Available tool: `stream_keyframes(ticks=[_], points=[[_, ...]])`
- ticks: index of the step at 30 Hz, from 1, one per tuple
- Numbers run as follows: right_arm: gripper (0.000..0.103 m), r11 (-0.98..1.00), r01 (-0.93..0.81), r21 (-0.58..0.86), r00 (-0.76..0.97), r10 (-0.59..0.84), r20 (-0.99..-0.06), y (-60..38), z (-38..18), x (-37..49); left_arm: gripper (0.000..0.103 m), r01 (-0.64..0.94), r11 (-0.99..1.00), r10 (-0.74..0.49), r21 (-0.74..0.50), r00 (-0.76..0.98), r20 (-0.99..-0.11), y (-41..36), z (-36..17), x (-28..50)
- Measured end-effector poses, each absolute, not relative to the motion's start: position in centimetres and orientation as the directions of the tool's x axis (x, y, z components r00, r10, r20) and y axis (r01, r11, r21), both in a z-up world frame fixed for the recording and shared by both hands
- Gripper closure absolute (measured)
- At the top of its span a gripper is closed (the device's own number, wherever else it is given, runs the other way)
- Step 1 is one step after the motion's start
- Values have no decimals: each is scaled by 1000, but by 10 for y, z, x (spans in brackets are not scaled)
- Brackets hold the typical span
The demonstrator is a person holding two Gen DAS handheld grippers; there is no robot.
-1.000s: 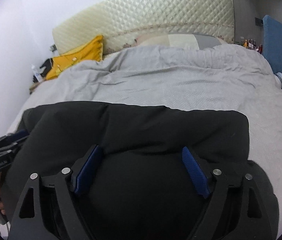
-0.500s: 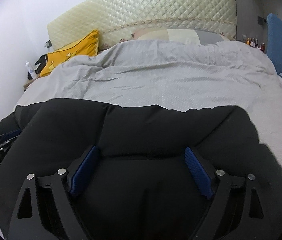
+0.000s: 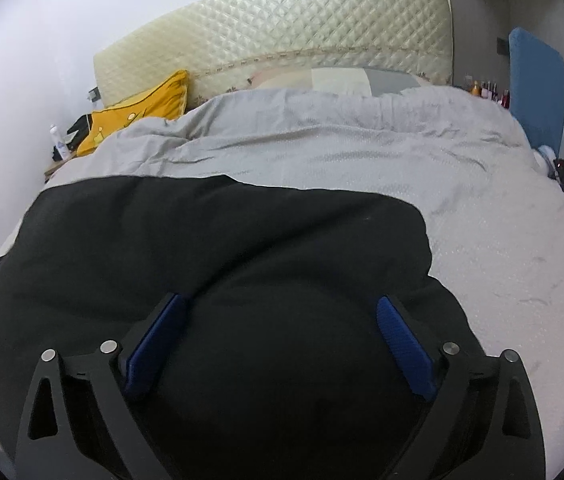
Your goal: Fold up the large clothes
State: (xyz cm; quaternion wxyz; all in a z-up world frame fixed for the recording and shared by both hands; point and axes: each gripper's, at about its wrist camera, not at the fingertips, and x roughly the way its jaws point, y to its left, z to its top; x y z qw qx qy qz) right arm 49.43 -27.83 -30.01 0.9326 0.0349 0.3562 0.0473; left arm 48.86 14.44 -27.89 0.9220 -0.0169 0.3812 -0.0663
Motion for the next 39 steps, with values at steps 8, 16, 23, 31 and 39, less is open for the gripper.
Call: stream_keyframes(ticks=[8, 16, 23, 31, 39], points=[[4, 992, -19, 128, 717, 103, -690, -285, -288, 493, 38, 69, 996, -89, -57, 666, -740, 137, -259, 486], [0, 986, -49, 158, 820, 130, -557, -283, -169, 440, 38, 52, 994, -102, -95, 748, -656, 137, -154, 435], [0, 983, -104, 150, 904, 156, -398, -271, -53, 371, 38, 81, 992, -123, -99, 816, -565, 131, -45, 367], [0, 978, -166, 125, 950, 193, -245, -253, 33, 270, 38, 161, 980, -196, -114, 872, -449, 124, 43, 263], [0, 978, -175, 111, 967, 192, -170, -241, 52, 183, 38, 197, 976, -217, -93, 910, -354, 115, 77, 162]])
